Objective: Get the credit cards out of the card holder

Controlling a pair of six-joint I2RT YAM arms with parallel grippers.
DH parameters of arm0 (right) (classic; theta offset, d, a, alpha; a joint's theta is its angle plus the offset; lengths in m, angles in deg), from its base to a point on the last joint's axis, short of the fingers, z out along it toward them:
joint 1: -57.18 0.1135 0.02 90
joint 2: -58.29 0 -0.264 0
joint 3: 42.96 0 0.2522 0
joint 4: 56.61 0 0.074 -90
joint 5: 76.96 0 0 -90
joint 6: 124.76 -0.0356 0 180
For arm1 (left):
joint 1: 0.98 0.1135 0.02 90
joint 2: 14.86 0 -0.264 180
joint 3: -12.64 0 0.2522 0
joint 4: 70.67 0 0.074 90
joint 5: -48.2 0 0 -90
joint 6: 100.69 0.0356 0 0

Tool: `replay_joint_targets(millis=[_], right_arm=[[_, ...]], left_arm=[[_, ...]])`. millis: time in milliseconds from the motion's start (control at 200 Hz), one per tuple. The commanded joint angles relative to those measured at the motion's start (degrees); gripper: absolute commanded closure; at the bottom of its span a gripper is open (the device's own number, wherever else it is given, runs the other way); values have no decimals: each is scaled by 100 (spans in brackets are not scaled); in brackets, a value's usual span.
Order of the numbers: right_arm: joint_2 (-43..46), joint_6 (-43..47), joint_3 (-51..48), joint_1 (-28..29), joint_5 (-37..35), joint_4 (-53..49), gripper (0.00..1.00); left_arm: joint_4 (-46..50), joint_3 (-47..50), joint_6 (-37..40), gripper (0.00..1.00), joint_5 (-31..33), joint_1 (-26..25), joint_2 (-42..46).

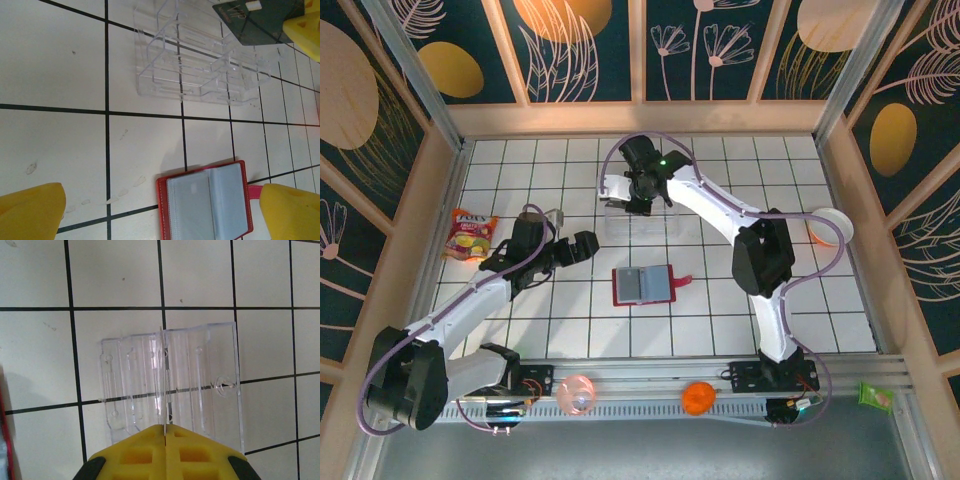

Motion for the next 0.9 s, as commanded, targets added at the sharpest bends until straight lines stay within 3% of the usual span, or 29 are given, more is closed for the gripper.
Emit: replay_joint_targets(millis=[0,896], right_arm=[[-134,203,-154,20,-62,65,100],[-314,213,-486,43,27,282,100]], left_arm=[[-33,88,42,1,-88,76,63],[-253,220,-15,1,-194,115,-69]])
